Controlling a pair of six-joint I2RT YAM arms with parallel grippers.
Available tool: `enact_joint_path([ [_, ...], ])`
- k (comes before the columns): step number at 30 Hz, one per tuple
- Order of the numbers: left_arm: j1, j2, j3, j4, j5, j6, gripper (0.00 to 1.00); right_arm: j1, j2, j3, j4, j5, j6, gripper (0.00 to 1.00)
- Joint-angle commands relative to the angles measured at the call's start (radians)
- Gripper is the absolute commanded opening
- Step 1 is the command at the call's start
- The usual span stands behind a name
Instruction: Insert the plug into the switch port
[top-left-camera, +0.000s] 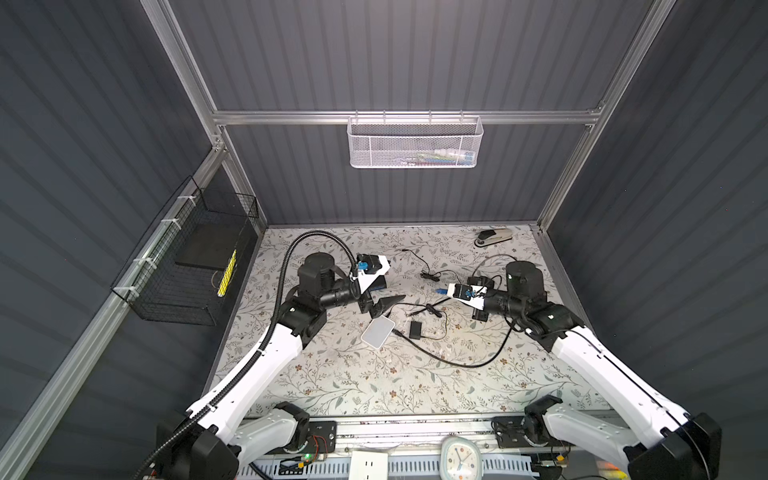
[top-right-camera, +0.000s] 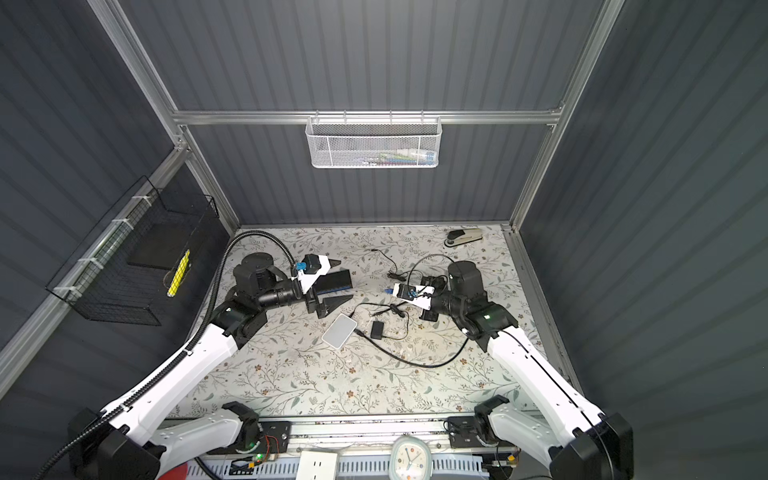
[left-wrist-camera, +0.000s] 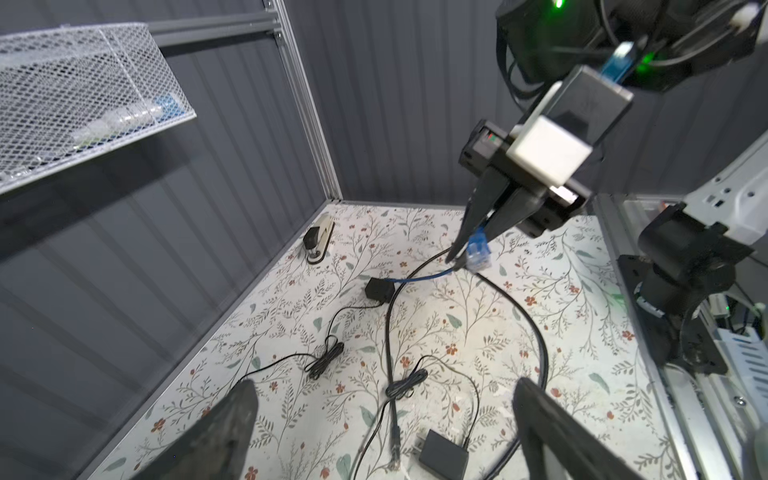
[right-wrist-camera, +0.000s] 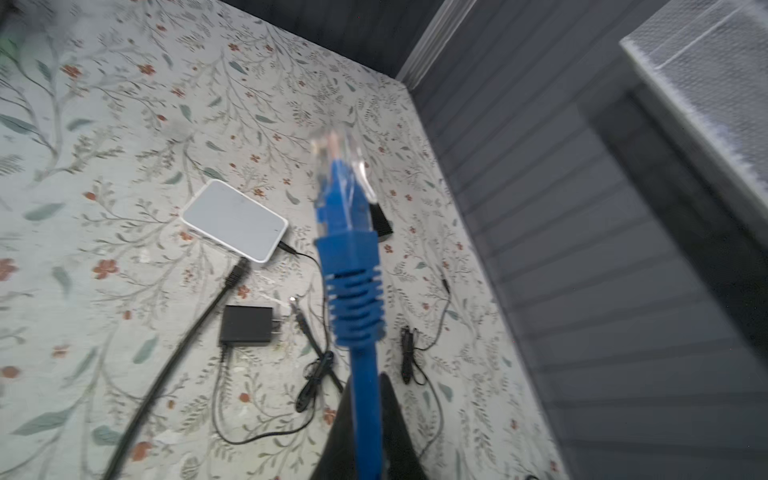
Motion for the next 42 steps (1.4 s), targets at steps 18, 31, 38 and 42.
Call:
enact_joint_path([
  [18,-0.175,0.293,0.133,0.219,-0.038,-0.246,0.70,0.051,-0.034,-0.045,0.201,0.162,-0.122,0.00],
  [31,-0.174,0.379,0.222,0.154,0.194,-0.219,0.44,0.051,-0.025,-0.050,0.207,0.135,-0.113,0.00],
  [38,-0.175,0.374,0.221,0.152,0.195,-0.227,0.35,0.050,-0.025,-0.048,0.197,0.136,-0.120,0.00],
  [42,-0.174,0.366,0.219,0.148,0.170,-0.226,0.33,0.051,-0.026,-0.050,0.193,0.135,-0.124,0.00],
])
